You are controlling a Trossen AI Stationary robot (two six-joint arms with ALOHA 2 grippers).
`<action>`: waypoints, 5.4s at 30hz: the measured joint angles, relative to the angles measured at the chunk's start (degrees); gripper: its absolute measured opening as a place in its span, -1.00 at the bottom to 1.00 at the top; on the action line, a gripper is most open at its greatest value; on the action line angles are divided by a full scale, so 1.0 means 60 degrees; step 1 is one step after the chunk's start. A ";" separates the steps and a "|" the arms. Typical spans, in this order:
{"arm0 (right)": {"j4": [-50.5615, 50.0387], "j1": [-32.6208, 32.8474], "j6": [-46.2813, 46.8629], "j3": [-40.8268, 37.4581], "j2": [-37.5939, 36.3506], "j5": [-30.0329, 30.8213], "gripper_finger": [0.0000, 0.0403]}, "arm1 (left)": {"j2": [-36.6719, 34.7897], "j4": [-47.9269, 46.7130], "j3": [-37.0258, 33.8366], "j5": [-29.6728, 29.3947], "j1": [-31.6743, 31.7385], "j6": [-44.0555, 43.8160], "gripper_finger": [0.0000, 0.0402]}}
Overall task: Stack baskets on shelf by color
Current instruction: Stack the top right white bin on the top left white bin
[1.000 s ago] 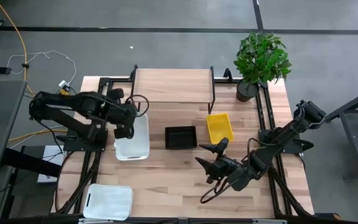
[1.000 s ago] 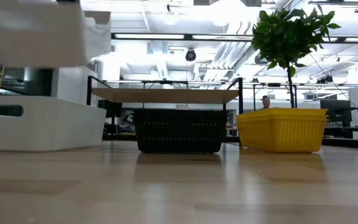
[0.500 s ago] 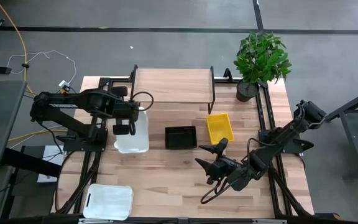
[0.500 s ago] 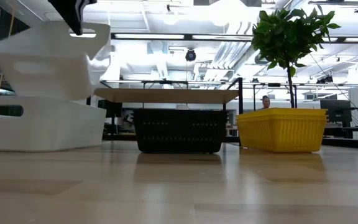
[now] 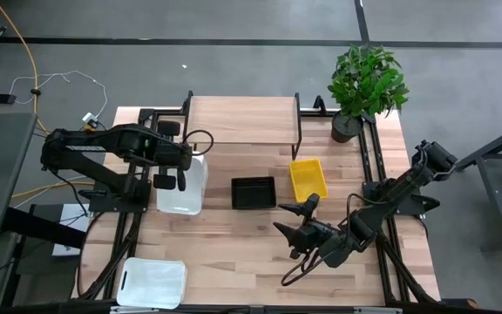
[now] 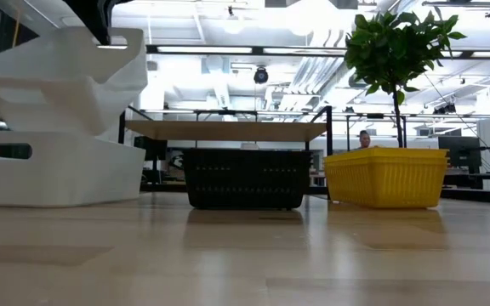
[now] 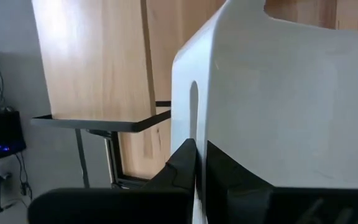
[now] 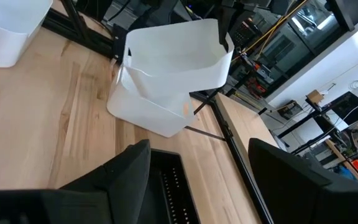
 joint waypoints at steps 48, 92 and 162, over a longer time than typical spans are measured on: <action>-0.0182 0.0000 0.0069 0.0000 0.0000 0.0010 0.30 | 0.0052 0.1409 -0.2469 0.3866 0.0570 0.0720 -1.00; -0.0326 -0.0004 0.0062 0.0000 0.0000 0.0095 0.30 | 0.2614 0.3008 -0.3169 0.4378 0.1158 0.0291 -1.00; -0.0454 -0.0001 0.0215 0.0000 0.0000 0.0083 0.30 | 0.2619 0.5032 -0.4288 0.1558 0.0668 0.0942 -1.00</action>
